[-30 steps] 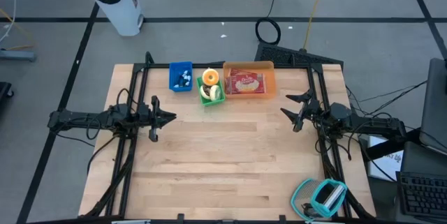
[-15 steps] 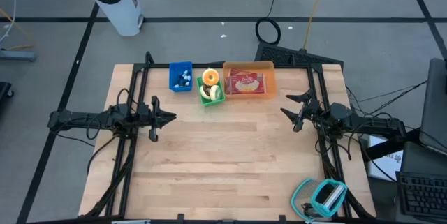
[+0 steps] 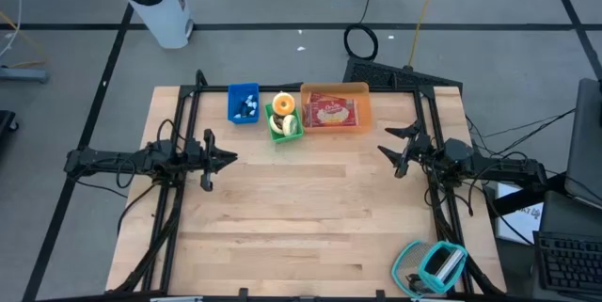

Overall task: Pick & Place Food Item
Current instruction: Return to Home Position

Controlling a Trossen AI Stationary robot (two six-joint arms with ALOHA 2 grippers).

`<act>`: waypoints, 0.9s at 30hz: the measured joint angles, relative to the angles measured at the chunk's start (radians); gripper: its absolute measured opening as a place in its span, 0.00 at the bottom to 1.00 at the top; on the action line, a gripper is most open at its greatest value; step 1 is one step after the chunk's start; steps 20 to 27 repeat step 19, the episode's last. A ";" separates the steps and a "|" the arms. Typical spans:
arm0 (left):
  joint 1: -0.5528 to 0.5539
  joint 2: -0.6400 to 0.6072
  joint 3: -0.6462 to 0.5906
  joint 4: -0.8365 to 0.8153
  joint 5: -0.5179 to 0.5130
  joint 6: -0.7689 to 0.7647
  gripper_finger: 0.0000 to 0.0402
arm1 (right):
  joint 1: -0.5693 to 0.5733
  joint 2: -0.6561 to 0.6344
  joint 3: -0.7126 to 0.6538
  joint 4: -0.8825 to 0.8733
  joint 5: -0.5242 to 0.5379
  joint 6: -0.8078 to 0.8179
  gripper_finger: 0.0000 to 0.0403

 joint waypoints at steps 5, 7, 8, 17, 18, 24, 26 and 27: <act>0.000 0.000 0.000 0.000 0.000 0.000 0.10 | 0.000 0.000 0.000 0.000 0.000 0.000 0.72; 0.000 0.000 0.000 0.000 0.000 0.000 0.10 | 0.000 0.000 0.000 0.000 0.000 0.000 0.72; 0.000 0.000 0.000 0.000 0.000 0.000 0.10 | 0.000 0.000 0.000 0.000 0.000 0.000 0.72; 0.000 0.000 0.000 0.000 0.000 0.000 0.10 | 0.000 0.000 0.000 0.000 0.000 0.000 0.71; 0.000 0.000 0.000 0.000 0.000 0.000 0.10 | 0.000 0.000 0.000 0.000 0.000 0.000 0.72; 0.000 0.000 0.000 0.000 0.000 0.000 0.10 | 0.000 0.000 0.000 0.000 0.000 0.000 0.72; 0.000 0.000 0.000 0.000 0.000 0.000 0.10 | 0.000 0.000 0.000 0.000 0.000 0.000 0.72; 0.000 0.000 0.000 0.000 0.000 0.000 0.10 | 0.000 0.000 0.000 0.000 0.000 0.000 0.72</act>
